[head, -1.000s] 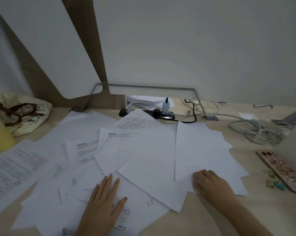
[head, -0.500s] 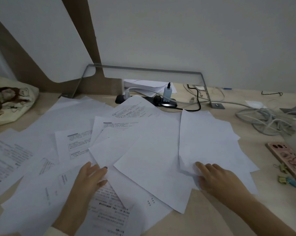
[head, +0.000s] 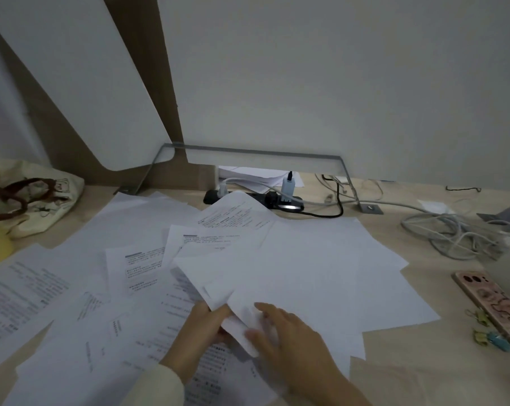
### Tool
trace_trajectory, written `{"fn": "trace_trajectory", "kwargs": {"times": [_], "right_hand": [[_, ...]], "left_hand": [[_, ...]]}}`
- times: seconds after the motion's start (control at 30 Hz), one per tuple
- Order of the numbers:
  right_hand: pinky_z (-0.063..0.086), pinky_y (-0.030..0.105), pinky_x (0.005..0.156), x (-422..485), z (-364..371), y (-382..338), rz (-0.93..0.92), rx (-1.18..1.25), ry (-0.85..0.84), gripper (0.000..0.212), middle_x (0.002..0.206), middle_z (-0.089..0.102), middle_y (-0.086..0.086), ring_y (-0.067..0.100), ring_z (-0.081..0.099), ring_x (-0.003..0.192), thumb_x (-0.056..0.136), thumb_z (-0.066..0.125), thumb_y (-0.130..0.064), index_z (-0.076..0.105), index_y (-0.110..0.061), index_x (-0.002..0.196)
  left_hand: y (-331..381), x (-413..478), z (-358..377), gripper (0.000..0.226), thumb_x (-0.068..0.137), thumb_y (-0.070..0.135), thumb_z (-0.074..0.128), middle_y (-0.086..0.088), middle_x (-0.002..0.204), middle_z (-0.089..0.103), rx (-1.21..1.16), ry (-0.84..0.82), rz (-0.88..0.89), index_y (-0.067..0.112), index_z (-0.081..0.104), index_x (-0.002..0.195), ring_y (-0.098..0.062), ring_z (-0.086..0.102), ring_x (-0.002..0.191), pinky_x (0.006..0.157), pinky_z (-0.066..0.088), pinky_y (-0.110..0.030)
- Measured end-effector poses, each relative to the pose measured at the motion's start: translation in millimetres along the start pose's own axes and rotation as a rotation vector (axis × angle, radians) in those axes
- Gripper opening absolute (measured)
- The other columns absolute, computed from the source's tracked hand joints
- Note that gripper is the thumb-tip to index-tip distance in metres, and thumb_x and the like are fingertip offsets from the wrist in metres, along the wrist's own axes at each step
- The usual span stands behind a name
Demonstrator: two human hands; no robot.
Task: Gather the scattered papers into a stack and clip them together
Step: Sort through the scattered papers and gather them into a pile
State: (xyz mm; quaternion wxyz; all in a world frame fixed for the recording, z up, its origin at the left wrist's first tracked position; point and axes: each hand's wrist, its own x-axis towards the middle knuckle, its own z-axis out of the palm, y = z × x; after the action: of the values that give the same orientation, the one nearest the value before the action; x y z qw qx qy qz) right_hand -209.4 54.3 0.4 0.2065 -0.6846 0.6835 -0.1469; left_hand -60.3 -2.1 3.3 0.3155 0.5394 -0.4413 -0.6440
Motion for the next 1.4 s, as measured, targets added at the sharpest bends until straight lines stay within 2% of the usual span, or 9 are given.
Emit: {"fn": "trace_trajectory", "kwargs": {"times": [0.13,0.43,0.6,0.7,0.9,1.03,1.1,1.23,1.4], "right_hand": [[0.03,0.024,0.107,-7.1,11.7,-3.8,-0.034,-0.02,-0.024,0.099,0.155,0.015,-0.015,0.007,0.021,0.14,0.067,0.036,-0.082,0.001,-0.035,0.147],[0.041,0.012,0.085,-13.0,12.6,4.3,-0.162,0.022,0.143,0.107,0.15,0.024,-0.012,0.005,0.043,0.125,0.083,0.052,-0.017,-0.042,-0.051,0.123],[0.042,0.022,0.087,-15.9,2.5,5.2,0.099,0.112,0.13,0.056,0.126,0.058,0.003,0.019,0.057,0.112,0.095,0.034,-0.011,0.015,-0.035,0.143],[0.041,0.025,0.071,-9.1,-17.6,9.6,0.102,0.116,0.191,0.035,0.093,0.062,-0.002,0.016,0.057,0.084,0.094,0.036,-0.008,0.049,-0.033,0.115],[0.044,0.015,0.073,-8.3,-102.7,-5.7,-0.026,0.311,0.323,0.031,0.086,0.065,-0.007,0.002,0.062,0.085,0.094,0.044,-0.002,0.062,-0.027,0.093],[0.045,0.009,0.063,-15.6,-167.4,-31.3,-0.117,0.507,0.336,0.03,0.076,0.065,-0.013,-0.012,0.059,0.065,0.09,0.047,0.001,0.065,-0.021,0.082],[0.046,0.013,0.064,-14.8,-191.6,-39.6,-0.154,0.535,0.38,0.024,0.072,0.066,-0.008,-0.003,0.059,0.066,0.088,0.048,0.002,0.067,-0.013,0.084],[0.046,0.02,0.064,-8.6,-216.4,-46.8,-0.162,0.534,0.438,0.034,0.065,0.068,-0.023,-0.002,0.062,0.068,0.088,0.048,0.0,0.064,-0.028,0.077],[0.044,0.035,0.084,-0.2,-218.9,-34.5,-0.042,0.64,0.478,0.027,0.089,0.069,0.004,0.022,0.061,0.088,0.082,0.048,0.006,0.067,-0.01,0.092]], "left_hand": [[-0.2,-5.2,6.5,0.014,0.088,0.013,0.057,-0.015,0.098,0.074,0.016,0.017,0.029,0.018,0.069,0.093,-0.031,0.069,0.092,0.087,0.053,-0.053],[15.0,-20.6,14.6,0.018,0.087,0.027,0.059,0.006,0.095,0.076,-0.004,-0.197,0.136,0.029,0.064,0.103,-0.009,0.071,0.089,0.078,0.057,-0.025],[13.5,-20.3,11.8,0.052,0.073,0.048,0.06,0.01,0.114,0.068,0.048,-0.256,0.107,0.028,0.054,0.121,-0.006,0.063,0.106,0.092,0.052,-0.028],[14.3,-19.5,1.7,0.054,0.081,0.039,0.061,0.01,0.133,0.054,0.118,-0.175,0.201,0.029,0.045,0.132,-0.006,0.052,0.119,0.099,0.045,-0.026],[53.4,-10.8,-33.6,0.108,0.062,0.044,0.073,0.003,0.155,0.006,0.369,0.22,0.463,0.031,0.007,0.147,-0.021,0.02,0.141,0.106,0.038,-0.034],[107.4,-24.7,-47.6,0.079,0.054,0.033,0.083,0.031,0.122,0.052,0.298,0.121,0.676,0.061,0.04,0.115,0.014,0.047,0.108,0.103,0.042,-0.023],[126.1,-33.6,-54.3,0.05,0.069,0.026,0.077,0.02,0.107,0.062,0.254,-0.031,0.62,0.043,0.052,0.108,0.005,0.057,0.096,0.103,0.044,-0.032],[132.2,-37.4,-75.6,0.098,0.026,0.068,0.079,0.002,0.112,0.071,0.247,-0.103,0.511,0.026,0.063,0.113,-0.021,0.067,0.101,0.091,0.052,-0.044],[120.0,-32.4,-97.6,0.107,0.007,0.073,0.075,-0.005,0.101,0.072,0.23,-0.062,0.43,0.024,0.066,0.102,-0.029,0.068,0.092,0.081,0.055,-0.041]]}}
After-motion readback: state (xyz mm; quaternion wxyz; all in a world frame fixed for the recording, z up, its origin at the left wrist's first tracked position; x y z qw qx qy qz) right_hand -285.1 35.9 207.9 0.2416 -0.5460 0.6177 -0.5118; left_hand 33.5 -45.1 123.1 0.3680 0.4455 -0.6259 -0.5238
